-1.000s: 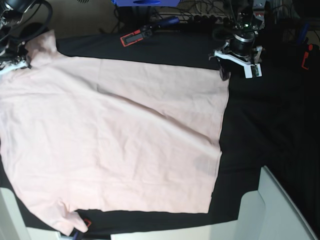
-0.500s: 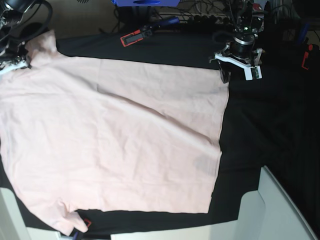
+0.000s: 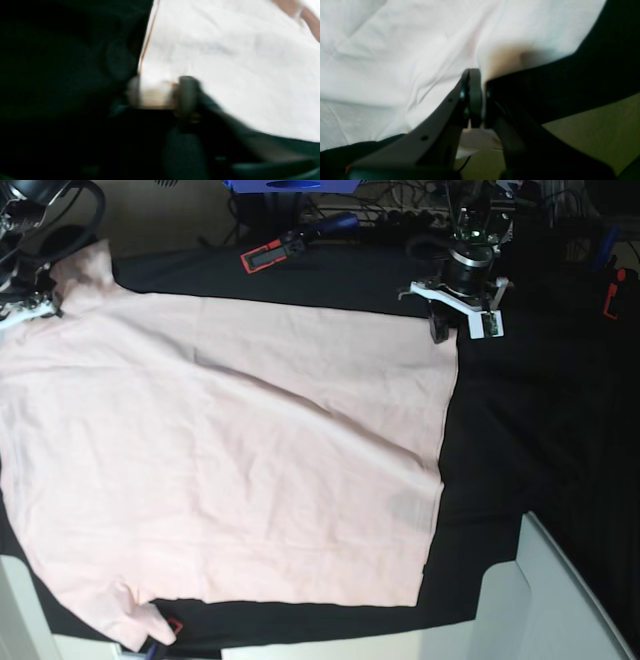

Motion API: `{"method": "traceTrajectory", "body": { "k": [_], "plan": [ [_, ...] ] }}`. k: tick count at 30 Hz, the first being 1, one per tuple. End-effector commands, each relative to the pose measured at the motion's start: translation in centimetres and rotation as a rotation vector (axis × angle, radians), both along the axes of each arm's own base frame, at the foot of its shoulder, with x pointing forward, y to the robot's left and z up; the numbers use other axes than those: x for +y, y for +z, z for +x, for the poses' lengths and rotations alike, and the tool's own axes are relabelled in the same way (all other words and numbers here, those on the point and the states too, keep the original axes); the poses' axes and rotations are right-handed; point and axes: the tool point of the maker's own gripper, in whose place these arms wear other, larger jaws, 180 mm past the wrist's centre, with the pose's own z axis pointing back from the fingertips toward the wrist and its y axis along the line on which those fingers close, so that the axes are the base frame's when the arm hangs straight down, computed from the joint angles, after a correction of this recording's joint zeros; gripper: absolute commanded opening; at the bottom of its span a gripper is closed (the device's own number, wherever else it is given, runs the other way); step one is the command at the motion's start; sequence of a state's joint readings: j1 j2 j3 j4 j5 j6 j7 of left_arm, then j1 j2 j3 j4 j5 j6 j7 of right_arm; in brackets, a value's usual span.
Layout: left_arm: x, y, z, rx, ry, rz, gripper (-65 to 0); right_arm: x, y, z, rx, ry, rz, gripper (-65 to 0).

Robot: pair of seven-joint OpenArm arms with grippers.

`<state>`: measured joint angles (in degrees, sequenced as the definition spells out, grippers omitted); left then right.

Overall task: Fold the T-shirt properly
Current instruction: 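Move the left gripper to the hem corner and pinch the fabric, then drag the shirt edge toward the robot with both grippers, straightening it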

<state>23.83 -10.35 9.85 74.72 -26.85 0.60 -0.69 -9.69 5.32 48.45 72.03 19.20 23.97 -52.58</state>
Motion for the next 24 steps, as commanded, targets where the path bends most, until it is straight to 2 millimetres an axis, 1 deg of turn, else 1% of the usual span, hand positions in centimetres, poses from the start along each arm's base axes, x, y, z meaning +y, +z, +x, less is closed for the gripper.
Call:
{"method": "traceTrajectory", "body": {
  "k": [1,3,10,11,13,15,17,20,21,24],
  "plan": [
    [0.0,-0.2,-0.4,0.016,-0.009,-0.001,-59.3,0.0,-0.3,-0.4,0.033,0.001,-0.003,-65.0],
    [-0.1,-0.1,-0.3,0.013,-0.010,-0.002,-65.0,0.0,-0.3,-0.4,0.033,0.001,-0.003,-65.0],
    [-0.4,0.2,-0.5,0.010,-0.019,-0.005,-65.0,-0.1,-0.1,-0.3,0.029,0.006,-0.010,-65.0],
    [-0.4,0.3,-0.9,0.011,-0.019,-0.006,-65.0,-0.4,0.0,-0.4,0.029,0.007,-0.017,-65.0],
    [-0.6,1.2,-1.1,-0.005,-0.024,-0.010,-65.0,-1.3,0.6,-0.1,0.021,0.012,-0.043,-65.0],
    [-0.2,2.0,-1.2,-0.019,-0.042,0.005,-65.0,-2.0,1.8,0.2,0.000,0.022,-0.083,-65.0],
    [-0.4,2.6,-1.1,-0.032,-0.054,0.006,-65.0,-2.7,3.0,0.5,-0.019,0.034,-0.125,-65.0],
    [-0.4,2.9,-1.0,-0.039,-0.056,0.006,-65.0,-3.1,4.4,1.2,-0.045,0.046,-0.160,-65.0],
    [-0.4,2.8,-1.4,-0.032,-0.054,0.007,-65.0,-3.2,4.7,1.3,-0.050,0.048,-0.168,-65.0],
    [-0.5,3.4,-1.7,-0.041,-0.058,0.004,-65.0,-3.5,5.3,1.0,-0.052,0.057,-0.194,-65.0]
  ]
}}
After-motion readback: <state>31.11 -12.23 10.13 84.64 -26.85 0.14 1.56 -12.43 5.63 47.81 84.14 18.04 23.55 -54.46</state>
